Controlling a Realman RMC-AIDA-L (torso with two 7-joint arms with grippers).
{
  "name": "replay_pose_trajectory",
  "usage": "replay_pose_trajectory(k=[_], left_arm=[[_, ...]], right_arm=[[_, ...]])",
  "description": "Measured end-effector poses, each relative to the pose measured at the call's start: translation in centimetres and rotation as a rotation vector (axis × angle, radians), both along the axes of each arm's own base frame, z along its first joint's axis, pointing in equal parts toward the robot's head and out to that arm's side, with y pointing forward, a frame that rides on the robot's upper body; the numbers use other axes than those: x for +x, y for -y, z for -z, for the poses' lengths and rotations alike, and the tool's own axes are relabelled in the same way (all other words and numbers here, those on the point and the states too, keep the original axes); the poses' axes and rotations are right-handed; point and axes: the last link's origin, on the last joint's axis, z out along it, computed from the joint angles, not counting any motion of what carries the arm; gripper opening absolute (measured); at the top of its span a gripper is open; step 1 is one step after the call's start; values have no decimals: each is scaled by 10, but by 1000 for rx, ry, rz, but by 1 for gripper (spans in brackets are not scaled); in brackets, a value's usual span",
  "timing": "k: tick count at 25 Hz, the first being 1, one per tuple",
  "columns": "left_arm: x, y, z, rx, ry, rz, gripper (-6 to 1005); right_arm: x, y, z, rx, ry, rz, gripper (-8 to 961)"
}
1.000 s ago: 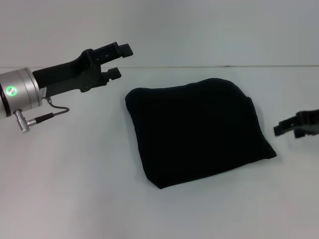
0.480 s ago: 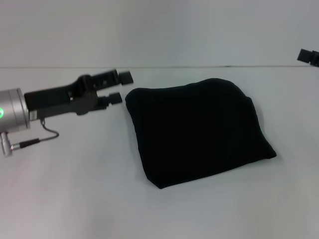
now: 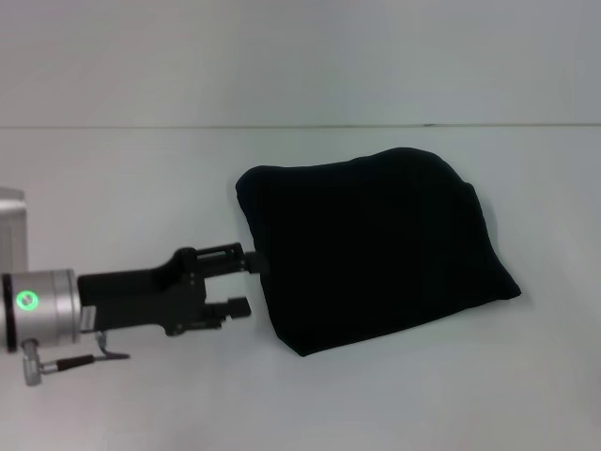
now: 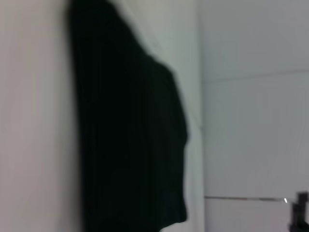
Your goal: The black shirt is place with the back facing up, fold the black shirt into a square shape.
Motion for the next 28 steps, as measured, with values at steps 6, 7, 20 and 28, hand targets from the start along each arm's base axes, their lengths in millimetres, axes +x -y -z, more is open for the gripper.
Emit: replay_pose_trajectory(k=[6,7,20,28], left_arm=[[-11,8,32,-56,24,-191,824],[-14,9,36,-60,28,-222,819],[-21,7,60,-58,18,-353,798],[-15,8,72,-79,30,-371,618]], right_arm=[[0,-4,-2,20,-28,-5,699],[-1,-4,-2,22,-29,-10,699],[-5,-6,-6,44,-46,-27,698],[-4,-7,-7,47,-45,-23,698]])
